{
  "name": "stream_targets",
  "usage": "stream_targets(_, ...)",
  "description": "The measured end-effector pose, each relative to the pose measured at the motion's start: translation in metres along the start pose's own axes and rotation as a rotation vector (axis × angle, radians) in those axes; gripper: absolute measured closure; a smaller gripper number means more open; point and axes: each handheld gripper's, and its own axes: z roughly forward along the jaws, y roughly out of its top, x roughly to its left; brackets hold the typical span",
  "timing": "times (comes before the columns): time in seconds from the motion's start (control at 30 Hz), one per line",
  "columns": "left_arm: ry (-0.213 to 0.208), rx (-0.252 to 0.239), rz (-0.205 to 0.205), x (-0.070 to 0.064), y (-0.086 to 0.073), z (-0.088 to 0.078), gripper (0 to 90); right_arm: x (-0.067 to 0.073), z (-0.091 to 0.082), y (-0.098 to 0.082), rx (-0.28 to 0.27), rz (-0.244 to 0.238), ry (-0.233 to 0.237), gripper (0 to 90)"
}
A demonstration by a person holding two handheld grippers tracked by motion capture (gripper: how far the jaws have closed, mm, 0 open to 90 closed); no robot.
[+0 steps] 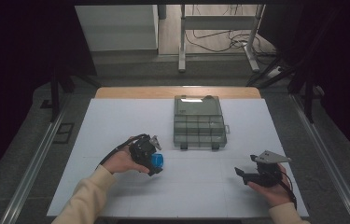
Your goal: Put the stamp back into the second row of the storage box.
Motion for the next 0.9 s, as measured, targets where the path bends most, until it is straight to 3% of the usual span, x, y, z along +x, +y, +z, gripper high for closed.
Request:
stream_targets(0.2,0.018,0.021,0.030,0.004,-0.001,0.009,15.9,0.000,0.001,0.000,0.003,-0.001,0.000,18.0)
stream_targets(0.33,0.031,0.015,0.070,0.005,-0.003,0.013,23.2,0.000,0.001,0.000,0.007,-0.002,-0.001,18.0)
stream_targets(0.53,0.010,-0.024,0.134,0.006,-0.007,0.010,38.0,0.000,0.001,0.000,0.008,-0.003,-0.002,18.0)
stream_targets(0.9,0.017,-0.082,0.138,0.002,-0.007,-0.003,40.1,0.000,0.001,0.000,0.005,-0.007,-0.003,18.1)
